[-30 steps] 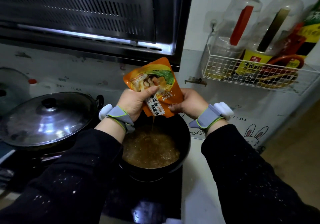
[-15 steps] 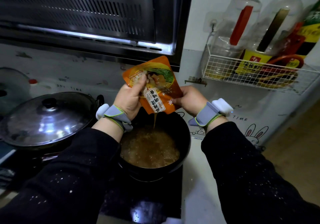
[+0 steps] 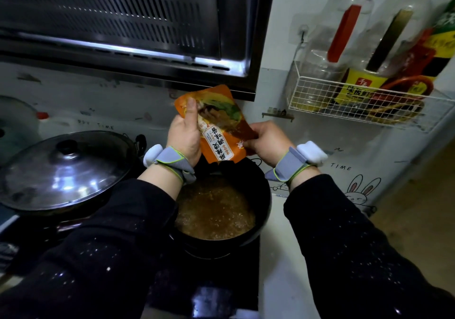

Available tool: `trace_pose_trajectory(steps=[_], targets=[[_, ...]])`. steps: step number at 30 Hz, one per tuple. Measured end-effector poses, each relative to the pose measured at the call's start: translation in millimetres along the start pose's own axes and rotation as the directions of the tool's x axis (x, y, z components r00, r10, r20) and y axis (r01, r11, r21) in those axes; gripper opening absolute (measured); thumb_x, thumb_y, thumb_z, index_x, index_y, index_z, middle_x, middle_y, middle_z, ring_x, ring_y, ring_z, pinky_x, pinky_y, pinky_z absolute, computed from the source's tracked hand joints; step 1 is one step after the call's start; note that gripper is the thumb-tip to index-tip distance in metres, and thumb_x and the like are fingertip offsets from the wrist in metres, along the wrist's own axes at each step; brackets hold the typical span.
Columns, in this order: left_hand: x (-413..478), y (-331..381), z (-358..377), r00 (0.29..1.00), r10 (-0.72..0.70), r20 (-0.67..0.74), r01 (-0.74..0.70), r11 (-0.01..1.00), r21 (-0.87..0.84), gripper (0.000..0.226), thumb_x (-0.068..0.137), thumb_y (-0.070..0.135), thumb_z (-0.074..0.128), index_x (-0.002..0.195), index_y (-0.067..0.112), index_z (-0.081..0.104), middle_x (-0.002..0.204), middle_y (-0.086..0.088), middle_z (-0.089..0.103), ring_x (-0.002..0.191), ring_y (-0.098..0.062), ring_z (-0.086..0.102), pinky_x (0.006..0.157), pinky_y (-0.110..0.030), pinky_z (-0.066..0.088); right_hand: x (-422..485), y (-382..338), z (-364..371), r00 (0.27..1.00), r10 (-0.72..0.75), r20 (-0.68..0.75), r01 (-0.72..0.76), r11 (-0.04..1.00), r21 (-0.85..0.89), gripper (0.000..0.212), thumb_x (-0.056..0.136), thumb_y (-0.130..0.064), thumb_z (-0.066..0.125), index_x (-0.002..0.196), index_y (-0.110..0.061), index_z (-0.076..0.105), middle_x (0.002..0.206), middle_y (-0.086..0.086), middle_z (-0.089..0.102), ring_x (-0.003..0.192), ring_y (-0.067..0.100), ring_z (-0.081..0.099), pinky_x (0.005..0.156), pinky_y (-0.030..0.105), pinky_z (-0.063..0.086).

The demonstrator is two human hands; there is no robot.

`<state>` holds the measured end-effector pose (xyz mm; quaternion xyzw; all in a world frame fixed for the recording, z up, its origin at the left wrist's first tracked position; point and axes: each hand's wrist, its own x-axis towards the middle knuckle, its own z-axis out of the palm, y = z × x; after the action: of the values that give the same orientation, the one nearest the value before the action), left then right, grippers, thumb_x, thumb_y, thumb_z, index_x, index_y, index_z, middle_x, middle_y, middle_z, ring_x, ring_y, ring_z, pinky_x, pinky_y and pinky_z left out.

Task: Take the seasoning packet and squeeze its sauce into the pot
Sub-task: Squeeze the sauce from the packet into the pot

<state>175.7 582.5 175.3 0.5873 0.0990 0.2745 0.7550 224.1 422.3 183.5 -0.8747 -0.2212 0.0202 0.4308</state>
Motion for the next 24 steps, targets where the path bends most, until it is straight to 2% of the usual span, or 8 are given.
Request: trace_pose_trajectory(steps=[2,6,9,12,14,16,20,24], targets=[[1.7,-1.5,-1.9,0.999,0.002,0.049,0.001,0.998,-0.056,0.046,0.078,0.059,0.053,0.077,0.016,0.07,0.09,-0.009,0.073,0.095,-0.032,0.067,0.094,-0.054,0.049,-0.5,0.6,-0.9,1.0,0.021,-0.002,-0.021,1.0,0.007,0.021,0.074,-0.001,0.064,0.094,-0.006,0.07,0.096,0.022,0.071,0.092,0.039,0.065,0.089,0.055,0.05],[2.9,-4.1,-1.3,0.979,0.002,0.204,0.054,0.962,-0.269,0.014,0.087,0.021,0.061,0.09,0.012,0.07,0.089,-0.007,0.075,0.085,-0.023,0.071,0.086,-0.044,0.054,-2.1,3.4,-0.1,0.998,0.061,-0.004,-0.06,0.997,0.044,0.023,0.072,-0.004,0.065,0.094,0.001,0.067,0.098,0.027,0.069,0.095,0.043,0.063,0.088,0.055,0.051],[-0.7,0.8,0.0,0.969,-0.001,0.247,0.086,0.94,-0.331,0.016,0.085,0.001,0.058,0.1,0.003,0.062,0.095,-0.012,0.069,0.084,-0.025,0.067,0.091,-0.047,0.051,-0.8,3.1,0.0,0.998,0.068,0.017,-0.069,0.994,0.082,0.024,0.072,-0.008,0.071,0.094,0.0,0.069,0.097,0.023,0.071,0.091,0.039,0.067,0.089,0.055,0.051],[-2.0,4.6,0.2,0.967,-0.012,0.254,0.103,0.932,-0.347,0.02,0.081,-0.003,0.058,0.1,0.002,0.061,0.098,-0.016,0.066,0.087,-0.03,0.064,0.096,-0.055,0.046,-1.6,2.9,0.7,0.997,0.081,0.021,-0.083,0.985,0.151,0.018,0.073,-0.014,0.074,0.09,-0.007,0.071,0.094,0.019,0.073,0.087,0.035,0.069,0.088,0.054,0.052],[-1.6,5.5,0.0,0.963,-0.007,0.269,0.107,0.927,-0.36,0.021,0.08,-0.005,0.059,0.099,0.001,0.061,0.097,-0.016,0.066,0.087,-0.031,0.065,0.095,-0.056,0.047,-3.6,1.8,2.4,0.997,0.079,0.006,-0.079,0.977,0.2,0.007,0.072,-0.016,0.075,0.078,-0.015,0.071,0.089,0.013,0.074,0.081,0.03,0.07,0.086,0.051,0.054],[-1.1,5.4,0.1,0.957,0.009,0.289,0.098,0.931,-0.351,0.021,0.079,-0.007,0.059,0.099,0.001,0.062,0.094,-0.014,0.07,0.086,-0.029,0.067,0.09,-0.052,0.052,-5.1,0.2,3.4,0.996,0.083,-0.027,-0.075,0.971,0.226,0.009,0.07,-0.016,0.076,0.068,-0.02,0.069,0.081,0.009,0.073,0.074,0.027,0.07,0.083,0.049,0.056],[1.7,2.5,-3.8,0.956,-0.002,0.293,0.077,0.966,-0.245,0.021,0.07,-0.004,0.071,0.089,0.005,0.068,0.083,-0.007,0.076,0.08,-0.024,0.072,0.067,-0.034,0.057,-4.4,-3.2,1.6,0.992,0.102,-0.079,-0.082,0.971,0.224,0.015,0.066,-0.012,0.079,0.063,-0.02,0.067,0.079,0.011,0.072,0.068,0.024,0.067,0.078,0.047,0.058],[5.8,-1.3,-10.2,0.956,-0.045,0.291,0.084,0.989,-0.122,0.037,0.055,0.006,0.082,0.09,0.008,0.069,0.086,-0.005,0.076,0.087,-0.024,0.072,0.072,-0.034,0.057,-2.6,-3.5,-0.1,0.985,0.124,-0.122,-0.098,0.975,0.2,0.018,0.06,-0.01,0.082,0.061,-0.019,0.067,0.074,0.011,0.071,0.067,0.025,0.066,0.074,0.049,0.058]])
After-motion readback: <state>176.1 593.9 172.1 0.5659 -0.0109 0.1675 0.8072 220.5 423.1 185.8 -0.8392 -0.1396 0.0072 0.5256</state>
